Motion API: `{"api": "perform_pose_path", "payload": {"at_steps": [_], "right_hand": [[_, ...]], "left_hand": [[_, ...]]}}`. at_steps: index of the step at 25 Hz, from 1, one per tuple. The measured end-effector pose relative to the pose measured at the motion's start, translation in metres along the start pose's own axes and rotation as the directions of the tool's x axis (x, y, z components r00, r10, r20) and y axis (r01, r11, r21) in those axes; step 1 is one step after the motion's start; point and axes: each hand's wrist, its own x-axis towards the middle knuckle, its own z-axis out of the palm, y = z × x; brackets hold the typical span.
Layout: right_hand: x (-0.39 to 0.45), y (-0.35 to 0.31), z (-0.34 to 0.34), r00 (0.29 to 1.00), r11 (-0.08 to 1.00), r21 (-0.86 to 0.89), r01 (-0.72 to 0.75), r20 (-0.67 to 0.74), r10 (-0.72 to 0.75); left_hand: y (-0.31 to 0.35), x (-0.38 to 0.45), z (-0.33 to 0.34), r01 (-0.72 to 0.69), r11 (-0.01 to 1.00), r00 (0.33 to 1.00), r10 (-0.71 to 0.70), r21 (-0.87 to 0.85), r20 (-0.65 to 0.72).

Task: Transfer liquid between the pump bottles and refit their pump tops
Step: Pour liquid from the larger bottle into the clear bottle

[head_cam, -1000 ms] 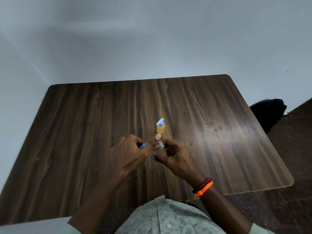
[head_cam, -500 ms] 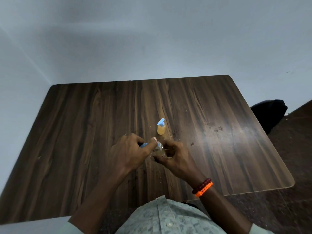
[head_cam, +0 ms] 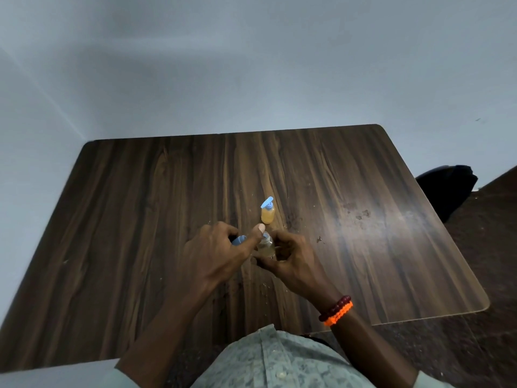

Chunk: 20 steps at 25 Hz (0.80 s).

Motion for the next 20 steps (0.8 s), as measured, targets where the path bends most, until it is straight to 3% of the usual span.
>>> {"api": "perform_pose_path", "payload": {"at_steps": [12,17,20], "right_hand": [[-0.0012,0.003,-0.003,1.0,1.0,-0.005,-0.002,0.005,0.002],[-0.0027,0.0018,-0.0011,0.999,1.0,-0.013,0.025,0.021,-0.025],[-0.0022,0.0039,-0.0018,1.0,1.0,0.014,-0.002,0.009,0.001]], "left_hand": [[-0.002,-0.0005,0.0025,0.012,1.0,1.0,-0.013,-0.019,-0.017],[0.0027,-0.0016,0.0004,0.01,0.999,1.0,-0.01,0.05,-0.003],[-0.0015,-0.0001,0.0021,0.011,1.0,1.0,-0.011,-0.003,0.015]]}}
